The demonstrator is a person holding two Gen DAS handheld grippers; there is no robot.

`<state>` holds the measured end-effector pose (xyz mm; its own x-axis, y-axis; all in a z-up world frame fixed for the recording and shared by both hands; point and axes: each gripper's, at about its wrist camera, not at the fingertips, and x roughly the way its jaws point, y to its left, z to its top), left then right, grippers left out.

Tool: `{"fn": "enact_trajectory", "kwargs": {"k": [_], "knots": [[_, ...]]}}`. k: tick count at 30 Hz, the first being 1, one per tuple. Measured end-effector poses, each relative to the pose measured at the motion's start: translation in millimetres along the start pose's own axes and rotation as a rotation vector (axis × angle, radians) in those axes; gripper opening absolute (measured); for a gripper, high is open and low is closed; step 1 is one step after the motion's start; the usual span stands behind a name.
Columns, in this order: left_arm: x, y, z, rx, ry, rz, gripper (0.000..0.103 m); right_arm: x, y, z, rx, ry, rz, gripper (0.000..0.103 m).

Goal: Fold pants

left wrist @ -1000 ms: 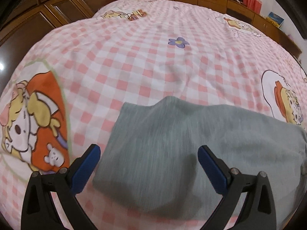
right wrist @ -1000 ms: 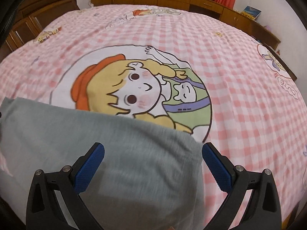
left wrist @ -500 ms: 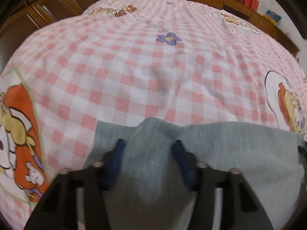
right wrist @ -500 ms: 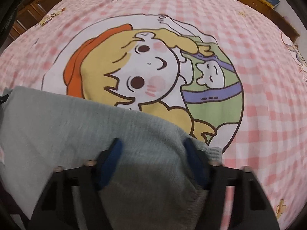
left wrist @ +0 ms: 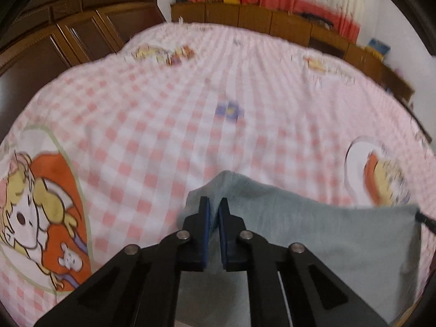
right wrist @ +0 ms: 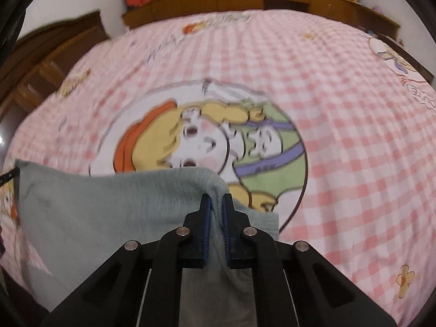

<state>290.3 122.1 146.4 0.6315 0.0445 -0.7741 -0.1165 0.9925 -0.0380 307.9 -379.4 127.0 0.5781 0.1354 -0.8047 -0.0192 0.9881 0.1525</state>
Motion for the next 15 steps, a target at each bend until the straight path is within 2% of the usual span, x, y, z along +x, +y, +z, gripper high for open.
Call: {"fn": "enact_trajectory", "kwargs": {"k": [3, 6, 10, 15], "knots": [[-18.3, -8.1, 18.1, 0.013, -0.069, 0.005, 0.006, -15.7, -2.0, 2.2, 0.012, -0.042, -0.002, 0.008], [-45.8, -13.1, 21.8, 0.038, -0.139, -0.033, 0.006, -34.5, -7.5, -0.6, 0.017, -0.059, 0.030, 0.008], [-75.9, -9.4, 10.1, 0.061, -0.182, -0.030, 0.006, -60.3, -8.8, -9.2, -0.002, -0.088, 0.069, 0.008], [-106.7, 14.5, -19.3, 0.015, -0.218, -0.041, 0.006, -96.7, -1.5, -34.8, -0.076, -0.115, 0.090, 0.008]]}}
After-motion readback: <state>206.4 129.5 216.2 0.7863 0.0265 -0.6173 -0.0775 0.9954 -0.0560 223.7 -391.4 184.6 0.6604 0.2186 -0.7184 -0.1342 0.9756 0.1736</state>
